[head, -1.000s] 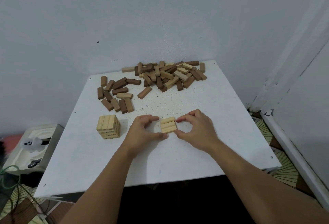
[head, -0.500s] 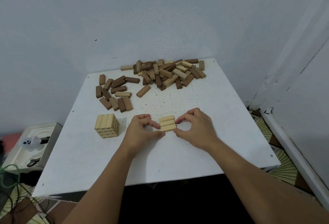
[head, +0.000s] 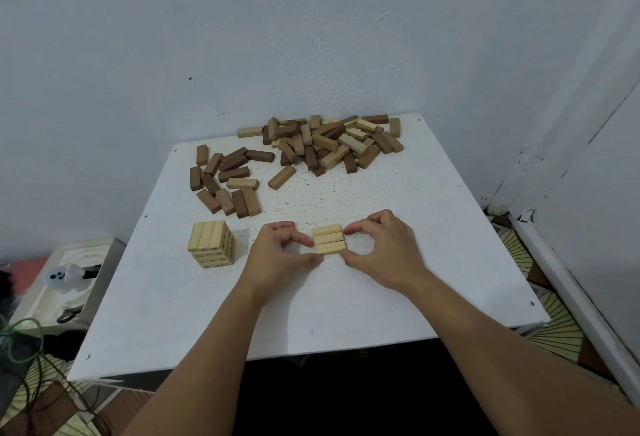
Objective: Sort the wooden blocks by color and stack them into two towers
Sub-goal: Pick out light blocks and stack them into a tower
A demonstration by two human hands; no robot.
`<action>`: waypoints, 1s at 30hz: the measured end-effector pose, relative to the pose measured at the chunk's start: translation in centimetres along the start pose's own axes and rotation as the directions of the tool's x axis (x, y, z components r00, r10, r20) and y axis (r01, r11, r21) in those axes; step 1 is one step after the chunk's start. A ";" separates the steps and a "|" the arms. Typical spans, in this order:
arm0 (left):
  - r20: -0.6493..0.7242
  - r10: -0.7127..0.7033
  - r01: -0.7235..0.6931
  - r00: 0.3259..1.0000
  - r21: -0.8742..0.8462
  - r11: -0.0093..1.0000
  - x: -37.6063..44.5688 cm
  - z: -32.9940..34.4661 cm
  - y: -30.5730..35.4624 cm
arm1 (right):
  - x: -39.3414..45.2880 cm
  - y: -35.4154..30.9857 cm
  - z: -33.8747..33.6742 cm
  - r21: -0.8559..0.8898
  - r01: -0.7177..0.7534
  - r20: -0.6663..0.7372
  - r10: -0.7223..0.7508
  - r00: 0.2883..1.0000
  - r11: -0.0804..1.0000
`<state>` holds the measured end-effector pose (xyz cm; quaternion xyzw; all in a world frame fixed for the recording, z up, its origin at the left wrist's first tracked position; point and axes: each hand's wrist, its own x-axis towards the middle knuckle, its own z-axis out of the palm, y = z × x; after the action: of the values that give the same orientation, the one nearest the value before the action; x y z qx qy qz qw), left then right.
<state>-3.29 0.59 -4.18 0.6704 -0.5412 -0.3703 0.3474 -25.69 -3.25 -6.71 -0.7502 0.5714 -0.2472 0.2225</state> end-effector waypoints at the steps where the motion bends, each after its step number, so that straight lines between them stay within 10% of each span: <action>1: 0.003 0.000 0.000 1.000 -0.002 1.000 0.0 0.0 -0.1 | 0.0 0.0 0.0 0.000 0.002 -0.002 -0.002 1.000 1.000; 30: 0.104 -0.034 0.029 0.994 0.049 0.998 0.9 -0.3 0.2 | 1.2 -1.0 -0.5 -0.115 -0.063 0.177 0.083 0.981 0.991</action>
<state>-3.02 -0.28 -3.94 0.6666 -0.5566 -0.3973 0.2965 -25.04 -4.22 -5.56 -0.7592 0.5884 -0.1379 0.2414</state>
